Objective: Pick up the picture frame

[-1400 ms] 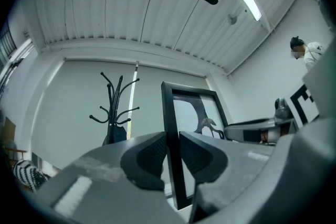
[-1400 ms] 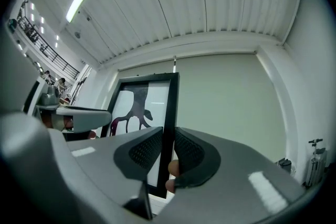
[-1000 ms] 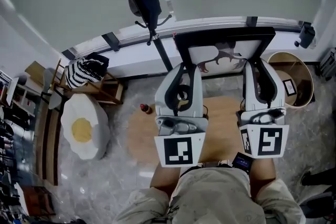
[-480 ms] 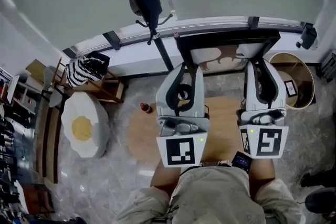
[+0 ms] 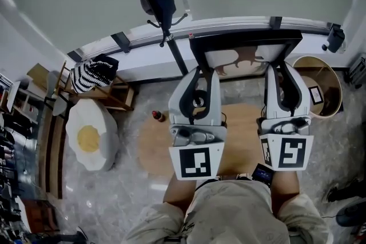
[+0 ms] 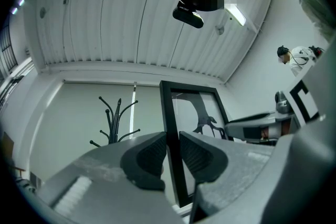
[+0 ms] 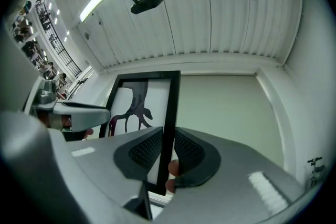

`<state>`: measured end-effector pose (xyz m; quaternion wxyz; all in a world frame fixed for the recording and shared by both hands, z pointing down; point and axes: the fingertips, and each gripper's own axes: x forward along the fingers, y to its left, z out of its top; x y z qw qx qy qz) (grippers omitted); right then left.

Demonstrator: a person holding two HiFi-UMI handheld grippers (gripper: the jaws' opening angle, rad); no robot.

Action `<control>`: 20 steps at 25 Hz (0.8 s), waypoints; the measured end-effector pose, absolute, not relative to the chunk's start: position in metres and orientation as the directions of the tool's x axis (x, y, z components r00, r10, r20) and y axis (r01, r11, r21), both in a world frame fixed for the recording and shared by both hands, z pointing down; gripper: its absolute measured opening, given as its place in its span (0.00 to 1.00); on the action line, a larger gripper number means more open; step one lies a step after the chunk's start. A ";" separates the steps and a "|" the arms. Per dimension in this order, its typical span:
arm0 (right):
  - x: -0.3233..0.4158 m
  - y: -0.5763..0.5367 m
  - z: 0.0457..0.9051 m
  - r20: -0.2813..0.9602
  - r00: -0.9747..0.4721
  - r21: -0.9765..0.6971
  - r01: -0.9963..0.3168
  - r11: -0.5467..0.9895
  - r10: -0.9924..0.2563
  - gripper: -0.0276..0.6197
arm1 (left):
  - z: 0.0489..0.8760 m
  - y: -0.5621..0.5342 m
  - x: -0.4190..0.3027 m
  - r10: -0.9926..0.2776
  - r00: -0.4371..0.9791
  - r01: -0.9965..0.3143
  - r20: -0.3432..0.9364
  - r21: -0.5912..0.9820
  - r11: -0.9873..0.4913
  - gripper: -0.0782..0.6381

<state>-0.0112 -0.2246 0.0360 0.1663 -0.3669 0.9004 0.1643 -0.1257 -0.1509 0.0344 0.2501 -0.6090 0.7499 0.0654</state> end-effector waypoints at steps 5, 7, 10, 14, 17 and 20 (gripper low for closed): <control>-0.011 -0.222 0.034 -0.416 -0.680 0.175 -0.712 0.681 -0.604 0.15 | 0.033 -0.148 -0.125 -0.884 -0.132 -0.946 -0.449 -0.209 0.248 0.23; -0.012 -0.221 0.033 -0.418 -0.681 0.176 -0.710 0.681 -0.602 0.15 | 0.032 -0.147 -0.126 -0.882 -0.133 -0.945 -0.452 -0.209 0.250 0.23; -0.014 -0.220 0.035 -0.414 -0.684 0.176 -0.707 0.685 -0.600 0.15 | 0.033 -0.145 -0.128 -0.880 -0.140 -0.945 -0.454 -0.204 0.256 0.23; -0.015 -0.220 0.038 -0.405 -0.689 0.182 -0.704 0.686 -0.600 0.15 | 0.039 -0.146 -0.130 -0.884 -0.147 -0.948 -0.443 -0.192 0.253 0.23; -0.015 -0.222 0.038 -0.402 -0.688 0.177 -0.706 0.686 -0.604 0.15 | 0.039 -0.149 -0.129 -0.887 -0.145 -0.949 -0.438 -0.193 0.251 0.23; -0.015 -0.223 0.039 -0.402 -0.686 0.168 -0.707 0.687 -0.607 0.15 | 0.039 -0.149 -0.130 -0.888 -0.148 -0.950 -0.435 -0.188 0.250 0.23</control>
